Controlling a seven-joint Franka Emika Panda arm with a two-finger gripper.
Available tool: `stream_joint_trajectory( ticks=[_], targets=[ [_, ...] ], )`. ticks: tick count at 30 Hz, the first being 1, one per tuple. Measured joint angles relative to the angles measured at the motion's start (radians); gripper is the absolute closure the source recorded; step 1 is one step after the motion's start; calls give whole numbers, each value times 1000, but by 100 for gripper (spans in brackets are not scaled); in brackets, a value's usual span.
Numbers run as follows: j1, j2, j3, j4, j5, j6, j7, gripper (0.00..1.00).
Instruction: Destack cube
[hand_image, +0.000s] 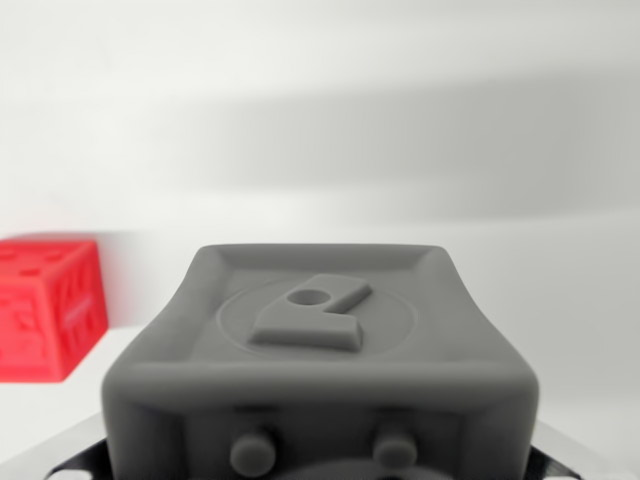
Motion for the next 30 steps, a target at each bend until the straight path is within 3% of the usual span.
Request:
stream_joint_trajectory(
  ticks=[30],
  targets=[
    [-87,48,-18,39,8,9,-95,100]
  ],
)
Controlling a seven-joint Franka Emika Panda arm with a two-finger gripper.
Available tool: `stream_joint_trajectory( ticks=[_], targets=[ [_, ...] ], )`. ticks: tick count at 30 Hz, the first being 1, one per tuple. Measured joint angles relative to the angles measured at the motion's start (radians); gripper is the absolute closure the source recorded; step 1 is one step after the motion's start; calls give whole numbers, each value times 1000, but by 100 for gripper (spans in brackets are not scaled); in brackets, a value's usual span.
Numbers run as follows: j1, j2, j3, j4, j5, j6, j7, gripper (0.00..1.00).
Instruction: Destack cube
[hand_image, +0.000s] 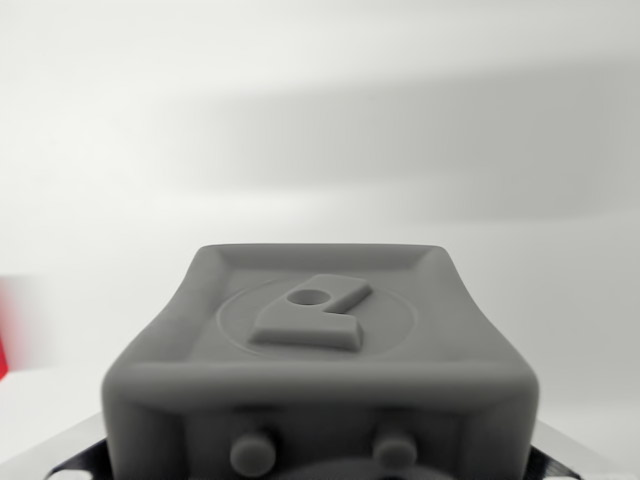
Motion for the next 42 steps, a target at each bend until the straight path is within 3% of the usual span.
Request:
stream_joint_trajectory(
  ticks=[42],
  targets=[
    [-127,90,-10,93,7,1,-120,100]
  ],
)
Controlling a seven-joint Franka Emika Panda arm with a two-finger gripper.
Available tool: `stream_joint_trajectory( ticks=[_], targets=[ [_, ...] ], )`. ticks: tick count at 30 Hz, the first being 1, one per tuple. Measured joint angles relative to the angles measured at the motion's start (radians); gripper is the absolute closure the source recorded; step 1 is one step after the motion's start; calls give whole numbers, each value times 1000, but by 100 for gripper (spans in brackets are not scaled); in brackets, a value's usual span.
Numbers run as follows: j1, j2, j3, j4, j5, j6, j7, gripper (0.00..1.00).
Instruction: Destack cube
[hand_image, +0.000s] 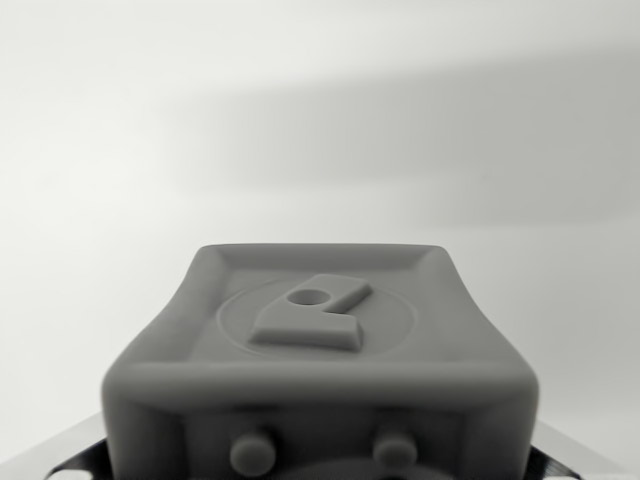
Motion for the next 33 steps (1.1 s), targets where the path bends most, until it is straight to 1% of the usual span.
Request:
stream_joint_trajectory(
  ticks=[33],
  targets=[
    [-97,85,-1,105,3,-17,-82,100]
  ],
)
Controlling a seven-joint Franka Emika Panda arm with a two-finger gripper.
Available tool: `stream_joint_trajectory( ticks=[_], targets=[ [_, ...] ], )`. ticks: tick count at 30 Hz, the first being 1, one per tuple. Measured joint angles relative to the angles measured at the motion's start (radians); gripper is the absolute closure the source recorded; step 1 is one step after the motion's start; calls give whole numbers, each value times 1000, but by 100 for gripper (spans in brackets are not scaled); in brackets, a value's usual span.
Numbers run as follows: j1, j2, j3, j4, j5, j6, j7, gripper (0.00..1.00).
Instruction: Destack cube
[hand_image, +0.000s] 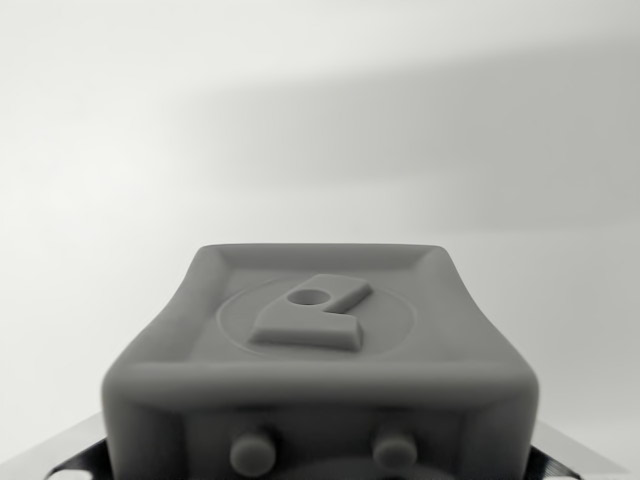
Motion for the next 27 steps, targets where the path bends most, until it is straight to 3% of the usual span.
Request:
stream_joint_trajectory(
  ticks=[27],
  targets=[
    [-70,76,0,102,1,-25,-57,100]
  ],
)
